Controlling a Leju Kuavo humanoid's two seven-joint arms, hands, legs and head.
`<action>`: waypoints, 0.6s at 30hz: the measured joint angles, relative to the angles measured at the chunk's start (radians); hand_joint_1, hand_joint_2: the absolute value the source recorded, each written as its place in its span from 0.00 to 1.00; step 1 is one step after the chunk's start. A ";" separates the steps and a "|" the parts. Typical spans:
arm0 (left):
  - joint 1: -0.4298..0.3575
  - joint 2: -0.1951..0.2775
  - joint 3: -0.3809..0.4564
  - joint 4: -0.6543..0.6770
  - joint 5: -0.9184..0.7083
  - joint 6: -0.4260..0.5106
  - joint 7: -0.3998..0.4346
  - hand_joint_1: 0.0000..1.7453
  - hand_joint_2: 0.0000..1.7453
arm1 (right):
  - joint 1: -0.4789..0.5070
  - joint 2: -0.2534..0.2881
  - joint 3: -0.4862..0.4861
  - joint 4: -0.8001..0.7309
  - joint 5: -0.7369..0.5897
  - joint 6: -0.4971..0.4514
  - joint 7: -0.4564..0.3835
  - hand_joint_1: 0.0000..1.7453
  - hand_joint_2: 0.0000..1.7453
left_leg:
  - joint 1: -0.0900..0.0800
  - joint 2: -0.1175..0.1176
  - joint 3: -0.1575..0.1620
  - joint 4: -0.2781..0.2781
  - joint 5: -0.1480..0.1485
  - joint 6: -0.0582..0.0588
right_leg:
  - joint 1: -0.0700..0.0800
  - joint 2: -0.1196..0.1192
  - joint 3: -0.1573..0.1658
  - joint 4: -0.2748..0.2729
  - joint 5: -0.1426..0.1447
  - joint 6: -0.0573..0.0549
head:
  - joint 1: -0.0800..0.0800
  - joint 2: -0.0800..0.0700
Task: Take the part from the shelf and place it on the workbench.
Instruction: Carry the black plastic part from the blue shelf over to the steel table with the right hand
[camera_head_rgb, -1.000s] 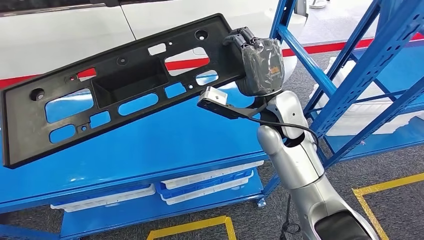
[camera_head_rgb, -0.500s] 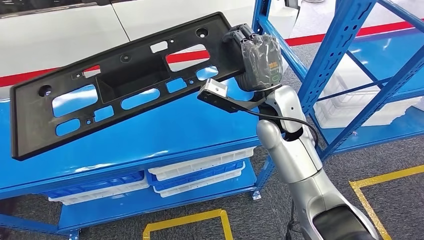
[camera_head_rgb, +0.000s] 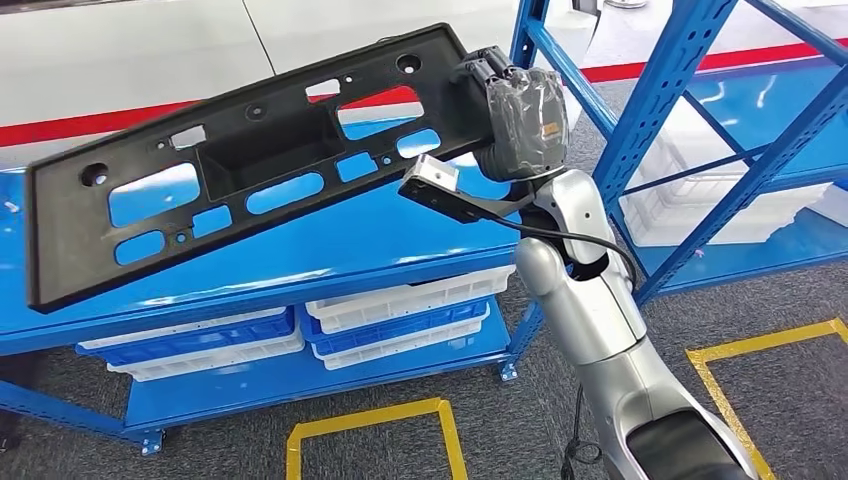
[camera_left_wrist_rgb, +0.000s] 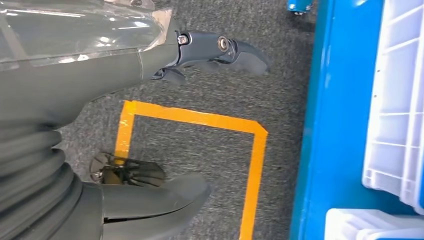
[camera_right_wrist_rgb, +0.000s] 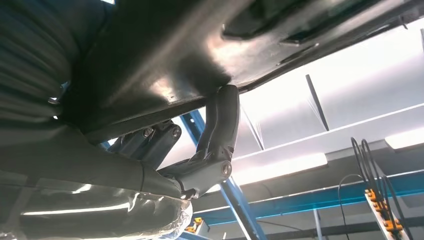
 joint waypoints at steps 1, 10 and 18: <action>0.000 0.000 0.000 0.000 0.000 0.000 0.000 0.00 1.00 | -0.001 0.000 0.000 0.000 0.000 0.000 0.000 1.00 1.00 | 0.002 0.000 -0.012 0.005 0.007 -0.006 | -0.004 -0.001 0.052 -0.074 0.010 0.009 | 0.000 0.000; 0.001 0.004 0.004 0.002 -0.001 0.013 0.007 0.00 1.00 | -0.005 -0.002 0.002 0.000 0.000 -0.002 -0.004 1.00 1.00 | 0.009 -0.007 -0.094 0.145 -0.089 -0.055 | -0.001 -0.001 0.097 -0.218 0.049 -0.059 | -0.004 0.000; -0.003 0.008 0.009 0.004 -0.003 0.024 0.010 0.00 1.00 | -0.005 -0.006 0.003 -0.008 0.002 -0.003 -0.008 1.00 1.00 | 0.001 -0.015 0.080 0.088 -0.120 -0.025 | 0.014 0.000 0.011 -0.217 0.126 -0.053 | -0.004 0.000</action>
